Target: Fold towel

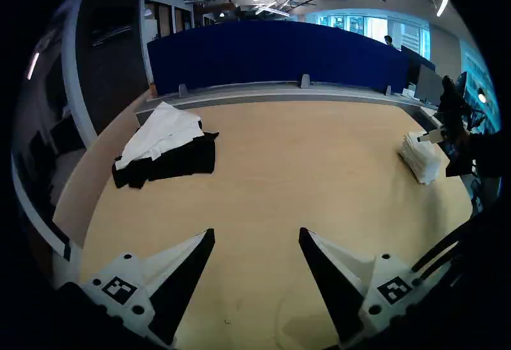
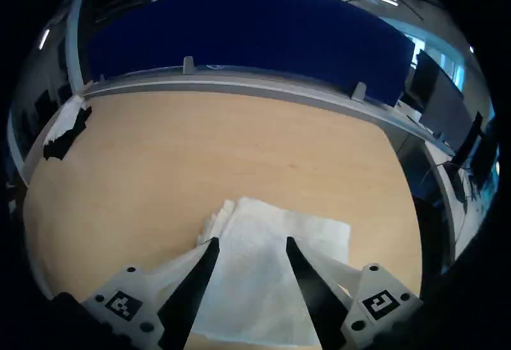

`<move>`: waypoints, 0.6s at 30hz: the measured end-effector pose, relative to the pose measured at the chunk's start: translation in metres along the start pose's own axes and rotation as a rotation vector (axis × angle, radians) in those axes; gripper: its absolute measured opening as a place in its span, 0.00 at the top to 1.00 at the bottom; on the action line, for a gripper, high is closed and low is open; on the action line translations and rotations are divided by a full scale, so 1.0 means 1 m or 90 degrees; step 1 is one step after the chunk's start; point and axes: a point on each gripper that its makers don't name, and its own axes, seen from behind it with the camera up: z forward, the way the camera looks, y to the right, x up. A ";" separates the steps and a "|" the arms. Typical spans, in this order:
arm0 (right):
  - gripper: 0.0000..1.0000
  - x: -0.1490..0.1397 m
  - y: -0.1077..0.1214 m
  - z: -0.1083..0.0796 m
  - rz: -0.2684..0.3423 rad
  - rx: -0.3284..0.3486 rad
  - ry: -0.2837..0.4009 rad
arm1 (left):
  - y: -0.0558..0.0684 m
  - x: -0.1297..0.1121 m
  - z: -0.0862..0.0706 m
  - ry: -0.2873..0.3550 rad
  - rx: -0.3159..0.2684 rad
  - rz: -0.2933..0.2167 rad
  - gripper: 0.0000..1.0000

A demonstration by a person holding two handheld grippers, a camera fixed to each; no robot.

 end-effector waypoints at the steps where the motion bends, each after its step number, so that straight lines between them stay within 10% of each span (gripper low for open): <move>1: 0.19 0.001 0.000 -0.002 0.000 -0.001 0.002 | 0.000 0.000 0.000 0.001 0.000 -0.001 0.02; 18: 0.16 0.038 -0.029 -0.090 0.038 -0.022 0.153 | -0.002 0.021 0.001 0.037 -0.013 -0.007 0.02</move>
